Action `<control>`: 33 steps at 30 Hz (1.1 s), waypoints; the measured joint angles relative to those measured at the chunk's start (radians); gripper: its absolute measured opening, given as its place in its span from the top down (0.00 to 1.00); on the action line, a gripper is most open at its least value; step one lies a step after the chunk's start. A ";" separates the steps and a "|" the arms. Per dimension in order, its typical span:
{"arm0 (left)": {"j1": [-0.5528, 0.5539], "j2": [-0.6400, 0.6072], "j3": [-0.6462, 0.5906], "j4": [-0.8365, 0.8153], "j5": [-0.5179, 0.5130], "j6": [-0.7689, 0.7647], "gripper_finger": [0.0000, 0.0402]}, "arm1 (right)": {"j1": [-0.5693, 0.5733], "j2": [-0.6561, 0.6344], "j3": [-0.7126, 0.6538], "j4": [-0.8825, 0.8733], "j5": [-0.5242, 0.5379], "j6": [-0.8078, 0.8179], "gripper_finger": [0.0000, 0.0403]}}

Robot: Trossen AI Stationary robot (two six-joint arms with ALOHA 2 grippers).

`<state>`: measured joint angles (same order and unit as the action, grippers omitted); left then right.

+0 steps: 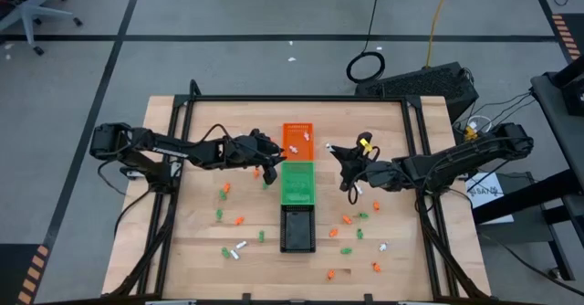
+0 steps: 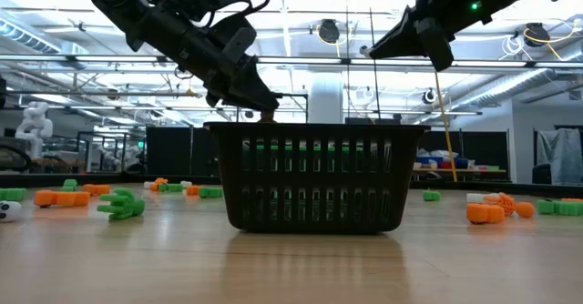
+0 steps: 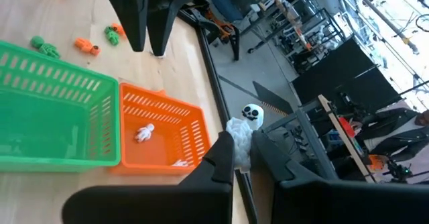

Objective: Sort Halloween decoration
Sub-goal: Put the white skeleton toy into the orange bin

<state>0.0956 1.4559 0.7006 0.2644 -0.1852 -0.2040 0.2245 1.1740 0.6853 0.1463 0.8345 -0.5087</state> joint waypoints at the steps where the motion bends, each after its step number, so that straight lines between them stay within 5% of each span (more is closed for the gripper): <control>1: 0.000 0.000 0.000 0.001 0.000 0.000 0.69 | 0.000 0.000 0.000 0.000 0.000 0.002 0.99; 19: 0.000 0.000 0.000 -0.021 0.000 0.005 0.69 | -0.008 0.000 0.000 0.012 -0.003 0.112 0.99; 33: -0.025 0.000 0.000 -0.094 0.013 0.027 0.69 | -0.167 0.081 0.091 0.109 -0.237 0.186 0.99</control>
<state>0.0704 1.4559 0.7006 0.1707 -0.1726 -0.1768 0.0579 1.2552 0.7762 0.2557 0.5975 -0.3224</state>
